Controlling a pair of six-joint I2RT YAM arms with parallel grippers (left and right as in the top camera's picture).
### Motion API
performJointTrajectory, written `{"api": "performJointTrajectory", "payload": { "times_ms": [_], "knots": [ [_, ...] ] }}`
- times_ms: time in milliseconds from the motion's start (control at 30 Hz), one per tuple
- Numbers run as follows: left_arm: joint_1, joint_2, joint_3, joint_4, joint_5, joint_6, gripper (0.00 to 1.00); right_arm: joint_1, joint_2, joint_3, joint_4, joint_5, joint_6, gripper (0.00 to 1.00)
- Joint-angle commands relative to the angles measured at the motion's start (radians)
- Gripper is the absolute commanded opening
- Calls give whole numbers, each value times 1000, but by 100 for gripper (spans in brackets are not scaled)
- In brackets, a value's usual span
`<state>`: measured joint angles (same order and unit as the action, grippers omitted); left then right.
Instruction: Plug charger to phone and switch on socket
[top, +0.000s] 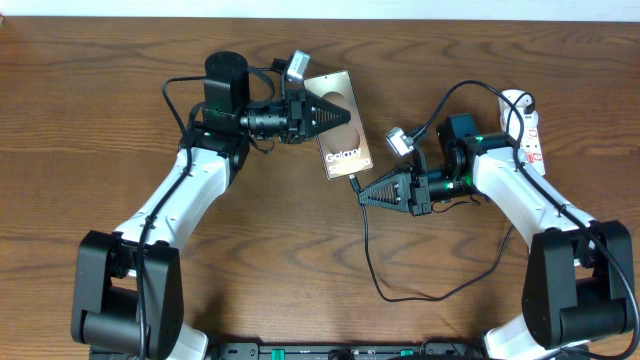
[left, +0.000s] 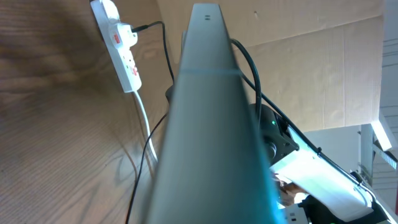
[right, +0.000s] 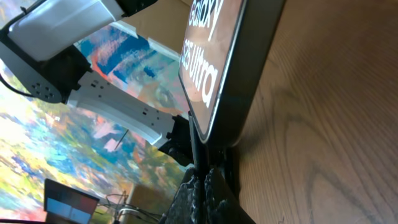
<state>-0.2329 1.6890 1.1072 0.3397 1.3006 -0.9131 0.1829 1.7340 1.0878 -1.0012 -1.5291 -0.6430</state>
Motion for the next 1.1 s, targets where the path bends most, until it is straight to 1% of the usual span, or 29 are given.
{"api": "performJointTrajectory", "payload": {
  "times_ms": [0,167,400,500,733,833,1067],
  "knots": [
    [0,-19,16,7,-3,-3,8,-3,-15,-2,2,-33,22,1],
    [0,-19,16,8,-12,-3,7,-4,-15,-2,2,-33,23,1],
    [0,-19,16,8,-61,-6,7,-3,-15,-2,31,-32,77,1],
    [0,-19,16,7,-58,-6,7,-3,-15,-2,43,-32,91,1],
    [0,-19,16,8,-56,-6,7,-4,-15,-2,134,-32,215,1],
    [0,-19,16,8,-56,-10,8,-3,-15,-2,157,-32,246,1],
    [0,-19,16,58,-36,-47,7,-4,-15,-2,153,-32,250,1]
  ]
}}
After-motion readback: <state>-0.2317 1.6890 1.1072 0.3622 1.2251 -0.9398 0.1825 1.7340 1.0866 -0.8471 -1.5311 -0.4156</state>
